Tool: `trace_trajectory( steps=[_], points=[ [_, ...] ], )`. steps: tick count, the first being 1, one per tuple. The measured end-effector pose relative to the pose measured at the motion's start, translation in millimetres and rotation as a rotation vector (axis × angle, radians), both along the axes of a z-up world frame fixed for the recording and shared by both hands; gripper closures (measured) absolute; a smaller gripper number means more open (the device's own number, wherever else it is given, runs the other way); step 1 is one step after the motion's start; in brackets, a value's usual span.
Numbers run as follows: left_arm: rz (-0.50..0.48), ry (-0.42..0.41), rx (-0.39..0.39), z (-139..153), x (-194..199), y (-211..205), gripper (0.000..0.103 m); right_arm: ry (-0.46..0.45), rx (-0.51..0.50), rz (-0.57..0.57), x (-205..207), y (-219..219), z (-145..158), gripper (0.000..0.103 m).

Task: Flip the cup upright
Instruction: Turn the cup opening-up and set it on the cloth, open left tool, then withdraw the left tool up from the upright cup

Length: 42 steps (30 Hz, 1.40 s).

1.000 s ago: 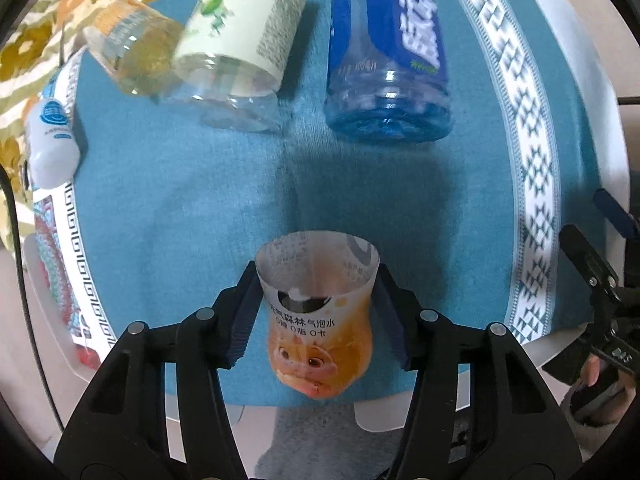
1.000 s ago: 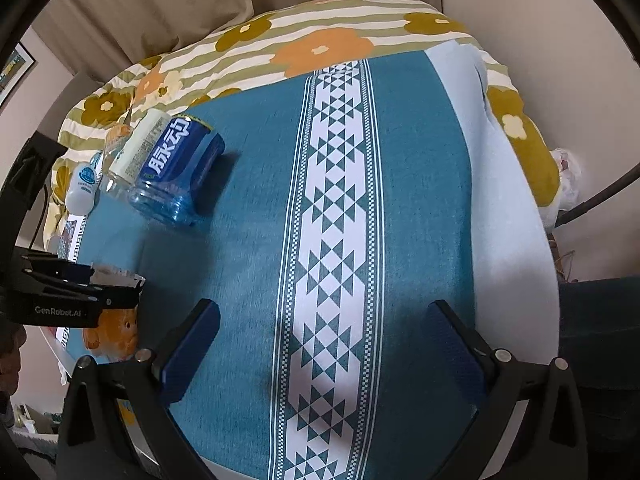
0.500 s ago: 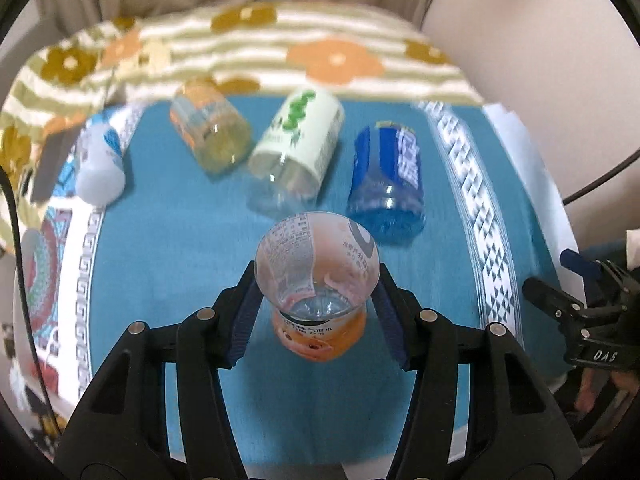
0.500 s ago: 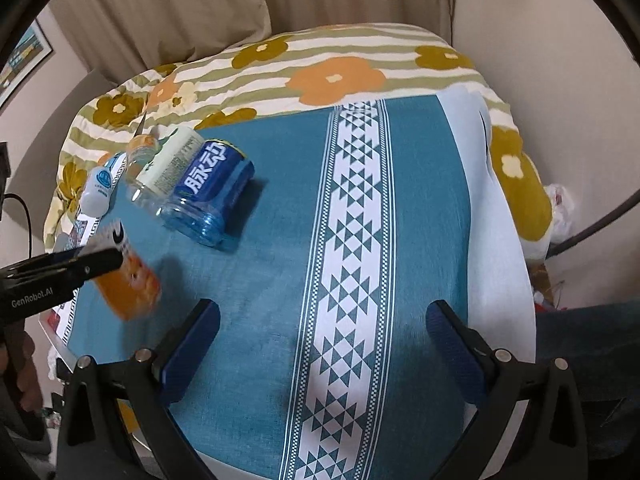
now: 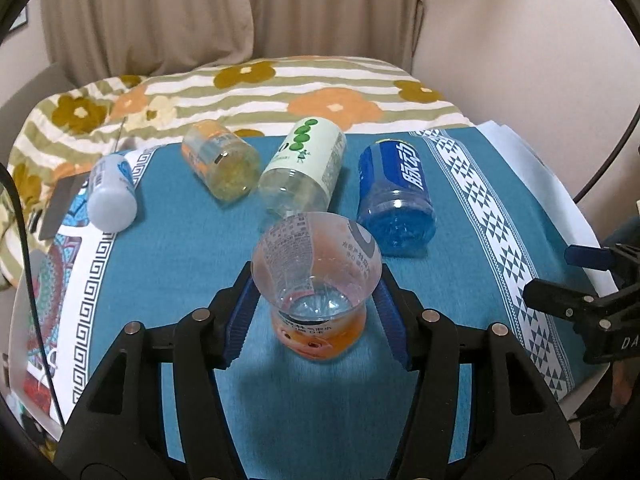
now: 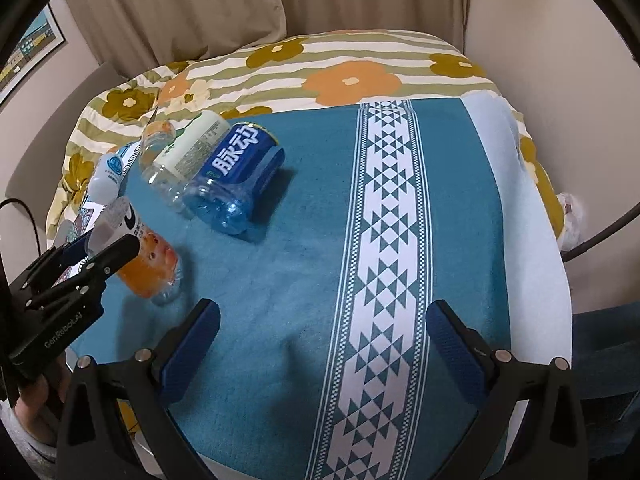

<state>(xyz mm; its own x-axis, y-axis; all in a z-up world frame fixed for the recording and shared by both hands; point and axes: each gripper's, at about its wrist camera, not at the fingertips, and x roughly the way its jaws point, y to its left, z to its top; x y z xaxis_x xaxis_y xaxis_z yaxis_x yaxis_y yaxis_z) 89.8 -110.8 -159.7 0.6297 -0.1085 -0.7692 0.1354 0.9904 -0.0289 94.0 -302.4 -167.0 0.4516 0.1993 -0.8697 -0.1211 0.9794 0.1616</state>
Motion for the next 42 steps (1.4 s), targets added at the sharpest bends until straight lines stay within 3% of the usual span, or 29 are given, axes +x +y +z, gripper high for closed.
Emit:
trace_trajectory(
  steps=[3,5,7,18,33,42],
  points=[
    [0.003,0.027,0.005,-4.9,1.6,-0.7,0.036,-0.004,0.004,-0.001,-2.4,1.6,0.6,0.0],
    [0.01,0.036,0.01,-7.5,2.2,0.2,0.011,-0.004,0.007,-0.004,-3.0,0.8,0.1,0.0],
    [0.015,0.021,0.015,-6.4,0.2,0.9,0.005,-0.007,0.009,-0.01,-4.9,-0.4,0.8,0.0],
    [-0.009,0.008,0.054,19.1,-11.0,-2.7,0.005,-0.05,0.01,-0.05,-16.2,-5.6,19.7,0.0],
    [0.084,-0.005,-0.022,136.8,-55.7,67.8,0.0,-0.211,-0.072,-0.117,-52.6,33.4,123.2,0.0],
    [0.103,-0.019,-0.001,147.5,-77.6,98.3,0.0,-0.245,-0.127,-0.156,-78.5,56.5,138.3,0.0]
  ],
)
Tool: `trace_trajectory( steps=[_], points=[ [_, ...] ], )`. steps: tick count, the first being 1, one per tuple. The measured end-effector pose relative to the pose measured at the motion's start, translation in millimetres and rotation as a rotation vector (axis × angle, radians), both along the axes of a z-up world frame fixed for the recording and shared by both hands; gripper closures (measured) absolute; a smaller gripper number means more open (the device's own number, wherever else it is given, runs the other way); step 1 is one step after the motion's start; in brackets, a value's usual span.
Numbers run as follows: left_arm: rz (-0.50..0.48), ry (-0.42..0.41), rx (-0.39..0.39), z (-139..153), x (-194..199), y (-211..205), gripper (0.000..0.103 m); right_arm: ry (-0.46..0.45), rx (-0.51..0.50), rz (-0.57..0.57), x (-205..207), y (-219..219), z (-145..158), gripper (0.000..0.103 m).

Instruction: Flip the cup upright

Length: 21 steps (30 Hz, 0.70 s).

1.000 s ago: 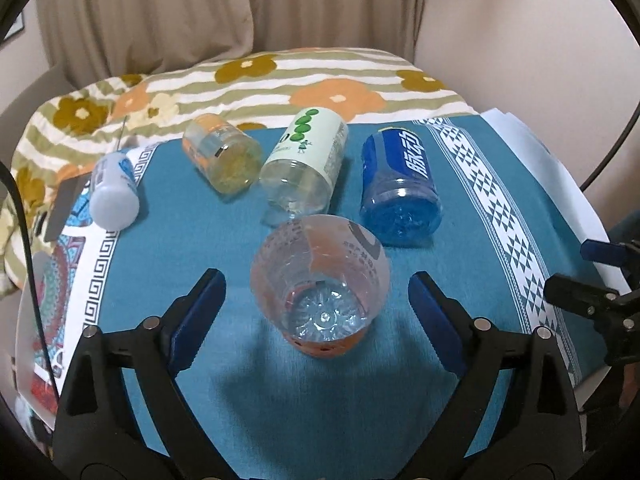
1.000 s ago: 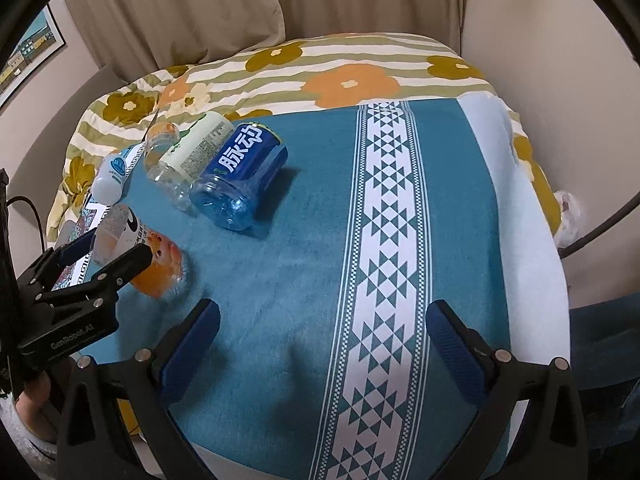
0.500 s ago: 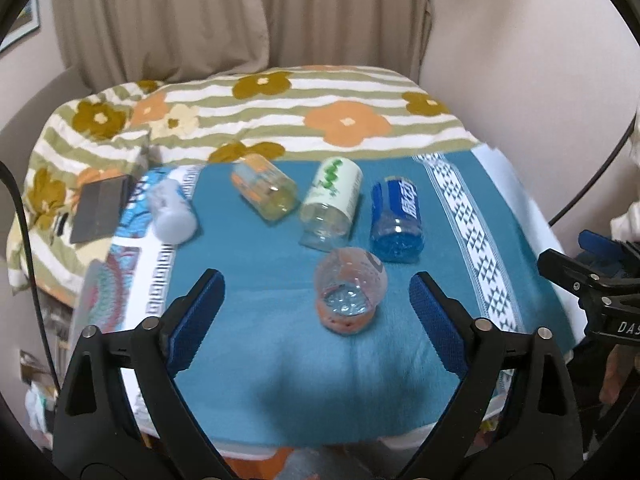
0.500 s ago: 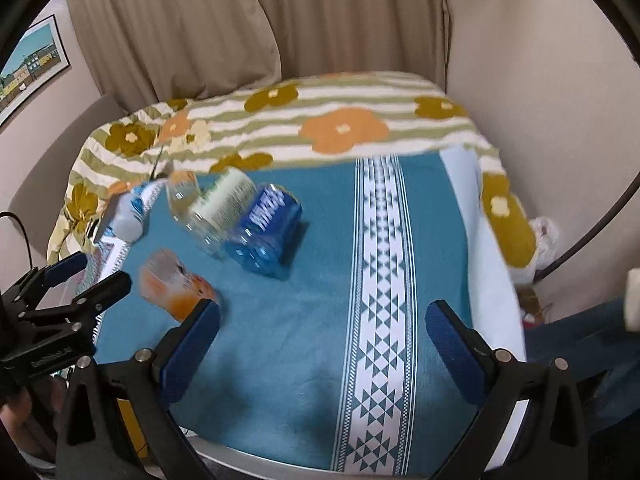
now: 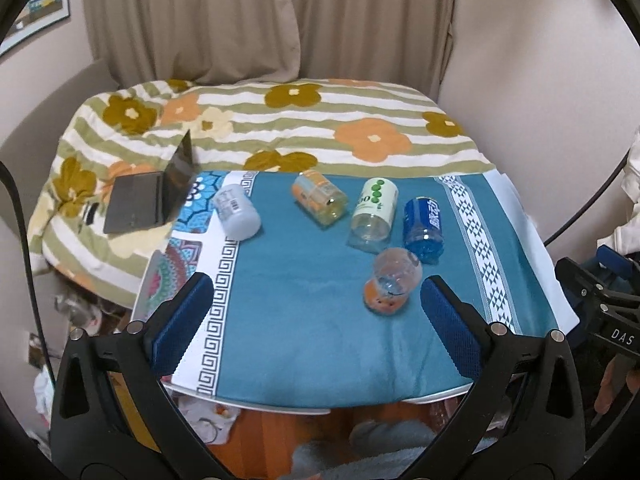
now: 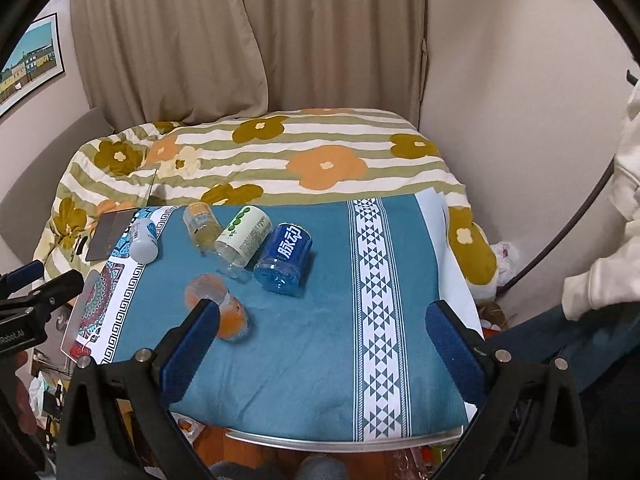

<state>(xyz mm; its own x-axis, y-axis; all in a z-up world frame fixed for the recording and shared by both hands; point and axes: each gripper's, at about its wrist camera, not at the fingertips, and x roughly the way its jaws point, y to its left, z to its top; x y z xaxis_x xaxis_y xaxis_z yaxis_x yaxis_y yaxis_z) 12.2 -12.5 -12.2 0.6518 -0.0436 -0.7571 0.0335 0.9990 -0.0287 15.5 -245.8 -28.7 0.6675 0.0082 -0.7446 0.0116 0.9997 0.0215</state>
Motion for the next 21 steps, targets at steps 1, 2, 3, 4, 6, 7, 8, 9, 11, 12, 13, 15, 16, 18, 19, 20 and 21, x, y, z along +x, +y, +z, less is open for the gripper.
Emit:
trace_trajectory(
  steps=[1,2,3,4,6,7,8,9,11,12,13,15,16,18,19,20,21],
  points=[
    [0.001,-0.002,0.0,-0.3,-2.6,2.7,0.0,-0.005,-0.005,-0.001,-2.3,2.9,0.8,0.0],
    [0.001,-0.004,0.0,-0.7,-4.9,5.1,0.0,-0.009,-0.009,-0.002,-3.8,5.2,1.7,0.0],
    [0.001,-0.008,0.001,-0.8,-7.2,6.8,0.0,-0.013,-0.016,-0.003,-5.0,7.5,2.4,0.0],
    [0.0,-0.011,0.0,-0.8,-8.4,8.3,0.0,-0.017,-0.023,-0.005,-6.4,10.3,3.3,0.0],
    [-0.001,-0.017,-0.003,-0.1,-9.5,9.5,0.0,-0.024,-0.032,-0.006,-8.4,12.9,4.3,0.0],
    [-0.002,-0.021,-0.004,0.1,-10.4,11.1,0.0,-0.029,-0.037,-0.007,-8.9,14.8,5.3,0.0],
    [-0.002,-0.023,-0.005,1.0,-11.3,11.2,0.0,-0.032,-0.04,-0.008,-9.9,16.6,6.0,0.0],
    [-0.003,-0.025,-0.005,1.1,-11.7,12.4,0.0,-0.035,-0.043,-0.009,-10.7,18.1,6.6,0.0],
    [-0.005,-0.026,-0.004,1.3,-11.5,12.5,0.0,-0.038,-0.045,-0.01,-11.5,20.6,7.7,0.0],
    [-0.005,-0.027,-0.004,1.3,-11.5,12.4,0.0,-0.035,-0.044,-0.011,-11.5,21.7,7.7,0.0],
    [-0.005,-0.028,-0.002,1.3,-11.5,13.1,0.0,-0.036,-0.044,-0.01,-11.2,22.7,8.0,0.0],
    [-0.007,-0.03,0.001,1.2,-11.7,13.4,0.0,-0.037,-0.044,-0.011,-11.0,23.8,8.0,0.0],
    [-0.008,-0.031,0.003,1.4,-11.4,13.6,0.0,-0.037,-0.043,-0.012,-10.3,24.3,8.0,0.0],
    [-0.009,-0.032,0.006,2.5,-10.7,13.9,0.0,-0.037,-0.04,-0.012,-9.9,24.7,8.1,0.0],
    [-0.01,-0.032,0.008,2.6,-9.8,14.2,0.0,-0.037,-0.039,-0.014,-9.1,24.9,8.0,0.0],
    [-0.01,-0.033,0.009,2.2,-8.5,13.8,0.0,-0.037,-0.038,-0.015,-8.5,25.0,8.0,0.0],
    [-0.01,-0.033,0.01,1.4,-7.5,13.9,0.0,-0.037,-0.038,-0.016,-8.1,24.9,8.0,0.0]
  ],
)
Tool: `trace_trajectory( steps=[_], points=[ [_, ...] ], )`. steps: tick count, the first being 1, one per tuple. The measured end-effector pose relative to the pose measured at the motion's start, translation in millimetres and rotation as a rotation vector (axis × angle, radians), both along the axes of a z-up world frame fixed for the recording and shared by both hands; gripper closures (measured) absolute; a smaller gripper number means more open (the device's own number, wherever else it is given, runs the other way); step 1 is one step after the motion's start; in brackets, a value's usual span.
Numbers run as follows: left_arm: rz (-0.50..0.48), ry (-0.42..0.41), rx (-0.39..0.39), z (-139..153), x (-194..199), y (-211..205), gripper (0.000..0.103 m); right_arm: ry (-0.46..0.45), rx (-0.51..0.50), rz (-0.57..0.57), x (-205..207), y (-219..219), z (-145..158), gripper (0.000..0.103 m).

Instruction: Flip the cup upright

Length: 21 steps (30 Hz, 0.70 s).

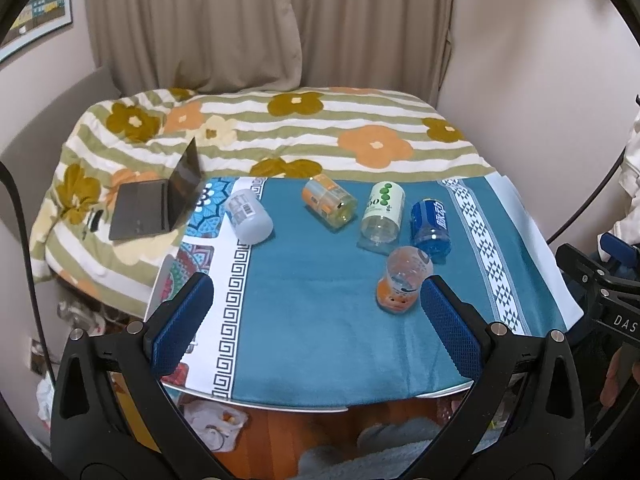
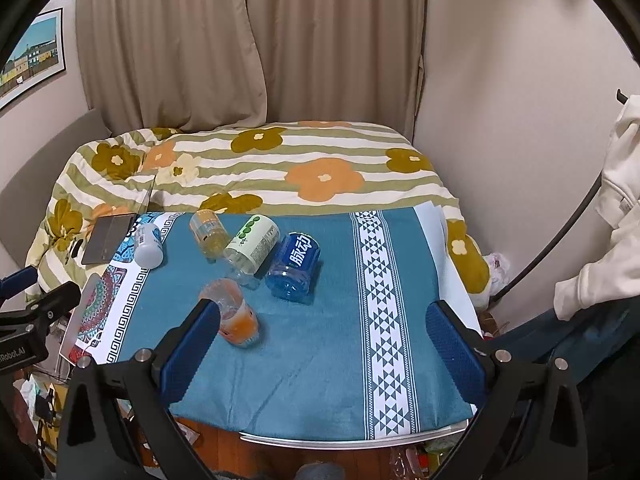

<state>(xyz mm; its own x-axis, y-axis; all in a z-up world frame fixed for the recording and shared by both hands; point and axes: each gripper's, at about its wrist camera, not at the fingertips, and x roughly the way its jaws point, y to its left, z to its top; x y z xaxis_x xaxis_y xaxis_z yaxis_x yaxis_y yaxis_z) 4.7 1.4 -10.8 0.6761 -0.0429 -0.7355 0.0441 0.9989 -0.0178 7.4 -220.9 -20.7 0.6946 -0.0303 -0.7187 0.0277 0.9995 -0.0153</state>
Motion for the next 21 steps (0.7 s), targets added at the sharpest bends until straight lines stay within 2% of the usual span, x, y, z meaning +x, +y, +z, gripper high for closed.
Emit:
trace_trajectory(
  steps=[21],
  points=[
    [0.0,0.001,0.004,-0.5,4.0,0.0,0.0,0.006,-0.004,-0.007,7.2,-2.8,-3.6,0.0]
  ],
)
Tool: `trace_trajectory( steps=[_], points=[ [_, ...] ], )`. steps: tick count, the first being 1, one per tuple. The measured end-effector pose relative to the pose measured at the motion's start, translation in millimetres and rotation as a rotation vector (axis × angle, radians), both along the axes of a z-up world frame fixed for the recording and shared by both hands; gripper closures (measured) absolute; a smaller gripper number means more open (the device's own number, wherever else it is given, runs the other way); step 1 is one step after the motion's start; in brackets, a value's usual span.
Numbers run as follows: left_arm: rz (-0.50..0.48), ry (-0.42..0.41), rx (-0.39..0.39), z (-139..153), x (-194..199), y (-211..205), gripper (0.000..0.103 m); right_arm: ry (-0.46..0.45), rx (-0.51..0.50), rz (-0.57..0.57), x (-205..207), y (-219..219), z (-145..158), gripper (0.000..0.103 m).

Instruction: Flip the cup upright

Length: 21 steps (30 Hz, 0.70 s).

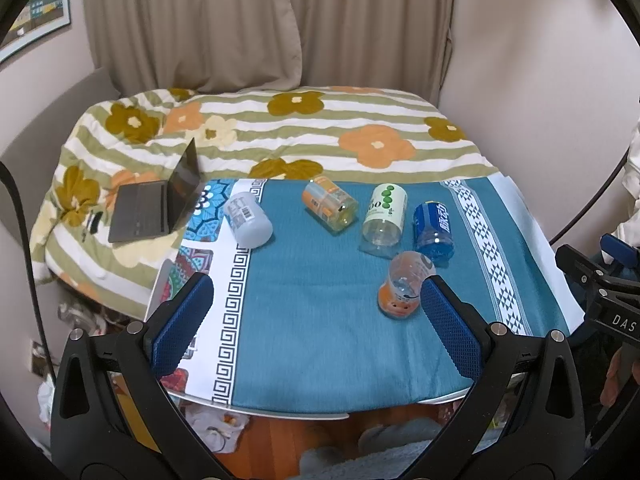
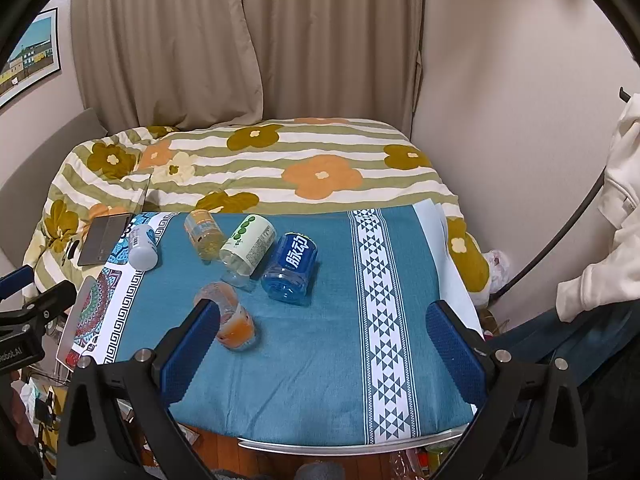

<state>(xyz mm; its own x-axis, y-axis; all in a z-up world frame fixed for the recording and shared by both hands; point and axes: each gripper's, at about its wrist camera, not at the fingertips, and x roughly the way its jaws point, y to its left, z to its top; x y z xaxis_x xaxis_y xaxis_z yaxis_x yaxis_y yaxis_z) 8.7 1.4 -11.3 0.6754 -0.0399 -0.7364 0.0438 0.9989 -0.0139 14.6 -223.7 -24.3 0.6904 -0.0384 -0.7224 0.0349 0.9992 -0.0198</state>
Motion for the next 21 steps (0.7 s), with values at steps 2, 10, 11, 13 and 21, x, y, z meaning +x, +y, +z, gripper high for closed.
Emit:
trace_trajectory(
  steps=[2,10,11,13,21],
  points=[
    [0.001,0.001,0.0,-0.2,0.9,0.3,0.0,0.0,-0.001,0.0,0.1,0.0,0.0,0.0],
    [0.0,0.003,0.001,-2.1,3.4,0.2,0.0,0.001,0.0,-0.001,0.9,-0.7,-0.3,0.0],
    [0.001,0.002,0.002,-2.0,3.4,0.2,0.0,0.001,0.0,-0.001,1.0,-0.5,-0.3,0.0],
    [0.001,0.002,0.002,-1.7,3.4,0.0,0.0,0.0,-0.001,-0.002,0.9,-0.8,-0.3,0.0],
    [0.002,-0.005,0.007,-2.9,2.9,4.0,0.0,0.0,0.0,-0.002,1.6,-1.6,-0.5,0.0]
  ],
)
